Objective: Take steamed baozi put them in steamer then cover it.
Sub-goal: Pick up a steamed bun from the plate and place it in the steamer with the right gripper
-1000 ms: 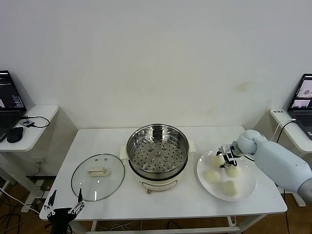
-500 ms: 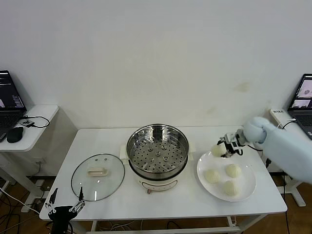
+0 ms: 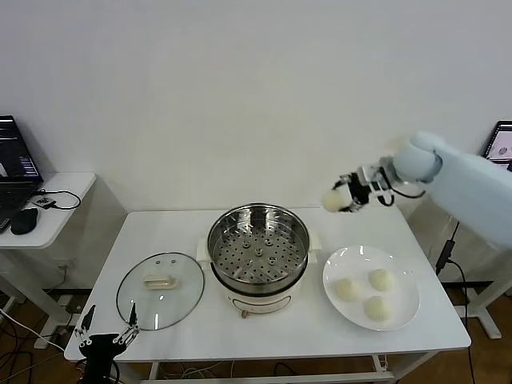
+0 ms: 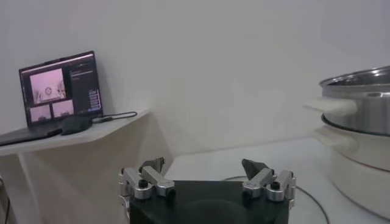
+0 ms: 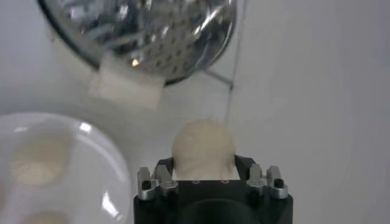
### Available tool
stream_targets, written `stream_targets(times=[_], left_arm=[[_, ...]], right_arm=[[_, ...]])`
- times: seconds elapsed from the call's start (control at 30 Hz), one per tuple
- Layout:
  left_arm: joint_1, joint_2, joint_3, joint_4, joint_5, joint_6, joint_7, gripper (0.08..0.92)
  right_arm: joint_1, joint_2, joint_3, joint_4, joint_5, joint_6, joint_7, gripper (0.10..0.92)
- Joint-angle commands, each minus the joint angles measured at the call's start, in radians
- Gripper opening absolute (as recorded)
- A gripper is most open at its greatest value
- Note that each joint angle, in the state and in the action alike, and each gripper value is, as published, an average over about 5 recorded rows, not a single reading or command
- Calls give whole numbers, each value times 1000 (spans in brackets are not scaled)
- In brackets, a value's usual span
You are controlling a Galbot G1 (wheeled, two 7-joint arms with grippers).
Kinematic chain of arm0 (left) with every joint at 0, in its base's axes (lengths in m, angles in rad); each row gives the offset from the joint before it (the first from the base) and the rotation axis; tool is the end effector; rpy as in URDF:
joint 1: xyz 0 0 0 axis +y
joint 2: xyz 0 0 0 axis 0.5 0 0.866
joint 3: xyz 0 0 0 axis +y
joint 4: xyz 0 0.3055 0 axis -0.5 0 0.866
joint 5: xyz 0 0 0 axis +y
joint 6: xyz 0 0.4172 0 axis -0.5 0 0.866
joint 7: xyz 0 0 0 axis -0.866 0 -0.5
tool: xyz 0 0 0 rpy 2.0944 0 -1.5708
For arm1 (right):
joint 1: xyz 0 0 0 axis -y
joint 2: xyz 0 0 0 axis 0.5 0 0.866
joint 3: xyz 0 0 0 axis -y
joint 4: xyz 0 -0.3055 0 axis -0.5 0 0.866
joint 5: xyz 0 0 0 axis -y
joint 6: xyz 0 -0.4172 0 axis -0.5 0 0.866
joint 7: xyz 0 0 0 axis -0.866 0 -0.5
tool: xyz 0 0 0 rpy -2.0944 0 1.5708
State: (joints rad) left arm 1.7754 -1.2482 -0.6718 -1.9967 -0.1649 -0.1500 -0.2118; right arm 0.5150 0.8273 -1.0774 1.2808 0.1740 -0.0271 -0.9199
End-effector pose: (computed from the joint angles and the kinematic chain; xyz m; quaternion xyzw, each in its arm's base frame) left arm 0.2083 0.0954 -0.3311 0.0834 -0.9902 -0.0981 0.0538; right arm 0.5830 0.0066 -0.0171 0.5110 -0.5681 0.6282 0.1463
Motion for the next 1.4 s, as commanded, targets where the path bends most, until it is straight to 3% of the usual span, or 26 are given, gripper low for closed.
stream_targets(times=[0.03,0.2,0.43,1.03,1.4], left_arm=[[-5,1,-3,5,-5,0,1,823],[-4,2,-16,6,-8,0,2,823],[0,-4,-29,0,-8,0,3,823],[-6,-12,-25,0,-7,-2,0,823],[3,-13,-25,-13,-8,-3,-1,823]], right_arm=[[123,205,-122,-26,72,75,8,636],[81,330,-164,-102,0,167,16,636],[-11,440,-180,-226,-210,322,26,636],[-116,503,-163,-354,-469,512,108,645],[-132,517,-137,-395,-529,560,151,684]])
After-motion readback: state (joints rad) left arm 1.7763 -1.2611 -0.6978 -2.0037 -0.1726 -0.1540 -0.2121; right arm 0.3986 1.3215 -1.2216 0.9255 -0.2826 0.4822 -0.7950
